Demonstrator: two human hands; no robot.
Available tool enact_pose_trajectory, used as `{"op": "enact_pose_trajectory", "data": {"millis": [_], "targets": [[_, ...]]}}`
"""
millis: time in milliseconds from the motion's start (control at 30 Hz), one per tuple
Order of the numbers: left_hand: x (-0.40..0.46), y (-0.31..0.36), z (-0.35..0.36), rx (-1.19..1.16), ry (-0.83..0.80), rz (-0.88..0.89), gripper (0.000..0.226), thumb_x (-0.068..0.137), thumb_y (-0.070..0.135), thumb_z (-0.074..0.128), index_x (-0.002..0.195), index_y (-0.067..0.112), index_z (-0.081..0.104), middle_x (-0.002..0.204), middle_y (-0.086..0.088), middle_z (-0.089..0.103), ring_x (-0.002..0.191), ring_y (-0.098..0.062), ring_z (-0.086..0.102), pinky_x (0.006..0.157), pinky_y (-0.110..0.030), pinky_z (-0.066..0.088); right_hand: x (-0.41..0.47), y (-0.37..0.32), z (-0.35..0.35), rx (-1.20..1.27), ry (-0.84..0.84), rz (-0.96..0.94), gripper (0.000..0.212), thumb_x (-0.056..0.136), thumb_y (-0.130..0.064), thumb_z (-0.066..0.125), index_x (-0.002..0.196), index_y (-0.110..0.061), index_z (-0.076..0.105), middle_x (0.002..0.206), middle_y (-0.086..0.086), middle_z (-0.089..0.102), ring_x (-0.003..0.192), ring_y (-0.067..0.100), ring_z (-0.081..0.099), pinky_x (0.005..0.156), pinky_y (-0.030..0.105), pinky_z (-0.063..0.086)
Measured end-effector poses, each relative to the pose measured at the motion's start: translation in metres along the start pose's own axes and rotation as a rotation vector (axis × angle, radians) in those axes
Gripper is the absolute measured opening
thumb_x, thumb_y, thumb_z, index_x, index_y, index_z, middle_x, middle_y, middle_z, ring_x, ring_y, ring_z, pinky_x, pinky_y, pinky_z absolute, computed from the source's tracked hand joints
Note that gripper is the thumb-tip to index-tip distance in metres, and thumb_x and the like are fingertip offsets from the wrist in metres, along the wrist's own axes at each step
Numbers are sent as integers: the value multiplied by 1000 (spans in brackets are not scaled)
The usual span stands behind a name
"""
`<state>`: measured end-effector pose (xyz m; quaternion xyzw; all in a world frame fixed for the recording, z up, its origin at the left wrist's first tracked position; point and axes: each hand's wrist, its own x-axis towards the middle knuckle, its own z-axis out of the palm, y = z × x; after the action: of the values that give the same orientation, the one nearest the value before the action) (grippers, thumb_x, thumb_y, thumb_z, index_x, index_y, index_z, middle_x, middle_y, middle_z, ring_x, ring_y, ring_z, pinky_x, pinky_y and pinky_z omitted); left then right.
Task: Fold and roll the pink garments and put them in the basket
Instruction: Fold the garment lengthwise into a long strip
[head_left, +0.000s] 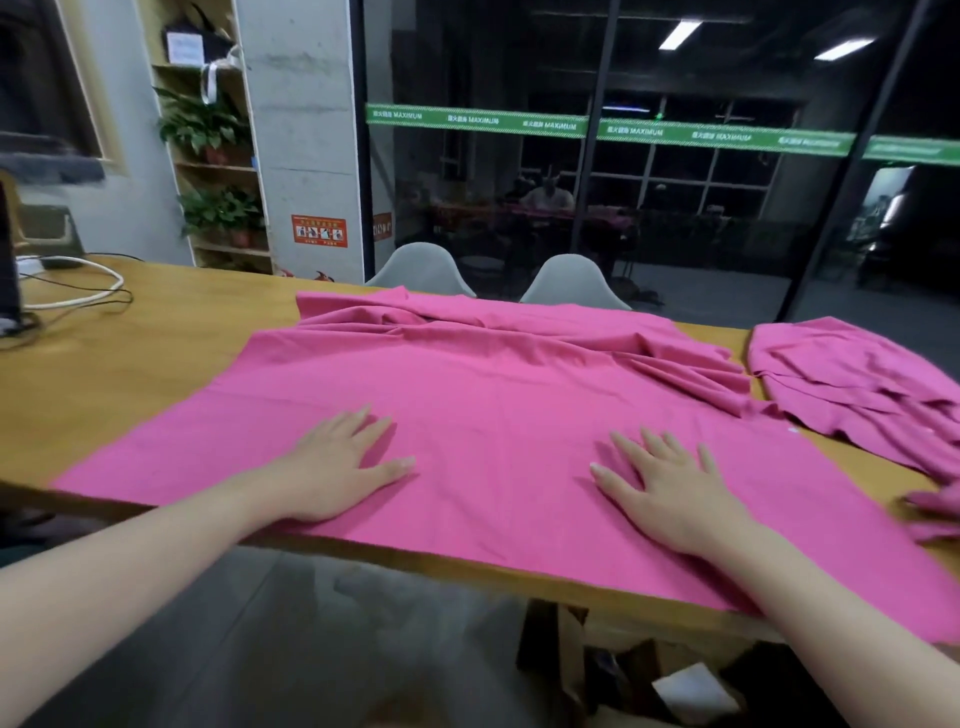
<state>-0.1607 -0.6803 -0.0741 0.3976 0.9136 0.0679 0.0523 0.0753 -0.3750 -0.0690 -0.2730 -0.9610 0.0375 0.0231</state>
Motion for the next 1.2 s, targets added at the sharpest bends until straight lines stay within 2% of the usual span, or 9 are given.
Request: {"op": "enact_pose_trajectory", "data": {"millis": [233, 367, 600, 733, 867, 933, 967, 1067, 1200], "targets": [[-21, 10, 7, 50, 44, -64, 111, 73, 94, 6, 163, 30, 9, 171, 0, 1, 158, -20, 2, 128, -41, 3, -32, -4, 5, 4, -47, 25, 101, 76, -94, 3, 162, -42, 8, 171, -1, 4, 158, 24, 4, 126, 53, 6], [-10, 8, 2, 58, 24, -82, 120, 65, 99, 2, 163, 31, 8, 171, 1, 2, 157, -19, 4, 127, -40, 5, -13, 1, 7, 9, -52, 24, 98, 78, -94, 9, 161, -42, 8, 171, -2, 2, 158, 22, 2, 126, 52, 7], [42, 6, 2, 80, 45, -82, 98, 85, 88, 18, 163, 29, 10, 171, -1, 3, 158, -22, 4, 128, -41, 5, 38, 12, 7, 4, -41, 28, 95, 81, -93, 14, 161, -41, 12, 171, -2, 5, 158, 21, 5, 126, 52, 7], [68, 2, 3, 86, 56, -76, 99, 85, 89, 16, 163, 29, 11, 171, -3, 4, 158, -23, 4, 128, -44, 5, 61, 15, 6, 17, -47, 29, 94, 82, -92, 15, 161, -41, 16, 171, -2, 7, 158, 22, 7, 126, 52, 7], [62, 4, 0, -72, 139, 24, 84, 94, 76, 33, 161, 25, 27, 170, -3, 15, 156, -22, 14, 127, -41, 11, 57, 14, 0, 90, 57, -34, 80, 91, -80, 32, 157, -35, 35, 169, 1, 20, 155, 23, 21, 124, 48, 18], [43, 0, -6, -143, 239, 184, 72, 92, 72, 46, 149, 28, 48, 158, 3, 42, 144, -17, 37, 120, -38, 30, 35, 15, -7, 63, 205, -199, 67, 92, -72, 46, 143, -30, 57, 156, -1, 46, 138, 22, 48, 111, 42, 41], [30, -3, -10, -111, 277, 270, 66, 89, 74, 50, 139, 32, 57, 141, 10, 56, 129, -11, 50, 109, -36, 42, 21, 16, -10, 47, 261, -296, 62, 90, -72, 51, 133, -29, 64, 142, -6, 56, 122, 17, 58, 98, 38, 49], [-3, -10, -20, 55, 332, 446, 51, 88, 77, 49, 113, 37, 67, 99, 23, 63, 86, 0, 56, 75, -30, 53, -12, 21, -13, 42, 306, -509, 50, 88, -72, 58, 113, -32, 72, 113, -16, 62, 93, 6, 59, 76, 31, 52], [-12, -11, -24, 269, 382, 613, 41, 100, 56, 39, 111, 30, 70, 99, 15, 68, 87, -9, 65, 68, -33, 56, -14, 25, -11, 2, 319, -645, 24, 96, -46, 62, 106, -28, 75, 102, -11, 67, 90, 16, 66, 74, 38, 57]]}}
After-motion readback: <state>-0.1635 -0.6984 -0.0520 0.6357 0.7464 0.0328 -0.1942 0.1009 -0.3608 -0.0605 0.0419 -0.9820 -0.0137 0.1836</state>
